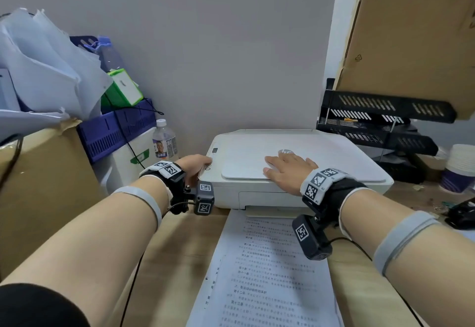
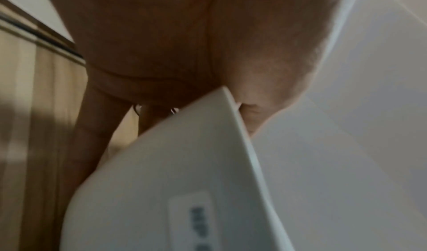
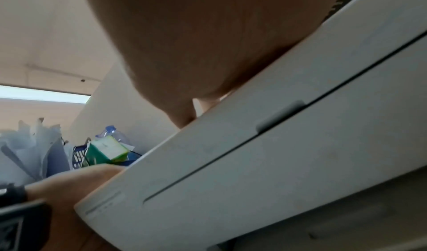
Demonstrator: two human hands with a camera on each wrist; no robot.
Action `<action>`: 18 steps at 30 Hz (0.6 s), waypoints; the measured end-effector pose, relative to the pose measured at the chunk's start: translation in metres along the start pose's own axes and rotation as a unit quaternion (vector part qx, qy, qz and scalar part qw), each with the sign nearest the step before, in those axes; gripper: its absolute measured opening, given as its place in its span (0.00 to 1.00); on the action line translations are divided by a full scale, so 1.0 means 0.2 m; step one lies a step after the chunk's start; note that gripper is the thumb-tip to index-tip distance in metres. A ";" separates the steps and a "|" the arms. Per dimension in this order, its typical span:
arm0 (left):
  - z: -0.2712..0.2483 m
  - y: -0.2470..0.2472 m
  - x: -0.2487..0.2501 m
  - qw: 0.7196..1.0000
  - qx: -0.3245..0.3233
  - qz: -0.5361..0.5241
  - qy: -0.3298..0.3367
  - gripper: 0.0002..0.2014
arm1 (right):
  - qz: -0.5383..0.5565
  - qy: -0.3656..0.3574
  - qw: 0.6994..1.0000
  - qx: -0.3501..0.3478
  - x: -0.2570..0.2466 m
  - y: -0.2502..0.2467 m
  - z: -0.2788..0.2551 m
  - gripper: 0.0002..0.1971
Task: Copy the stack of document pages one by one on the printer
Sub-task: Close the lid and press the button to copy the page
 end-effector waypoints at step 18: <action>-0.18 -0.03 0.12 0.976 0.061 0.175 0.116 0.16 | -0.017 0.007 0.999 0.031 0.00 0.04 -0.02 0.28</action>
Point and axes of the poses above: each hand's wrist, its own z-axis towards the middle knuckle, its own y-axis out of the palm, x = y × z, the point moved 3 cm from there along z, towards the middle knuckle, and after that the axes turned 3 degrees about y, right-handed, at the moved point
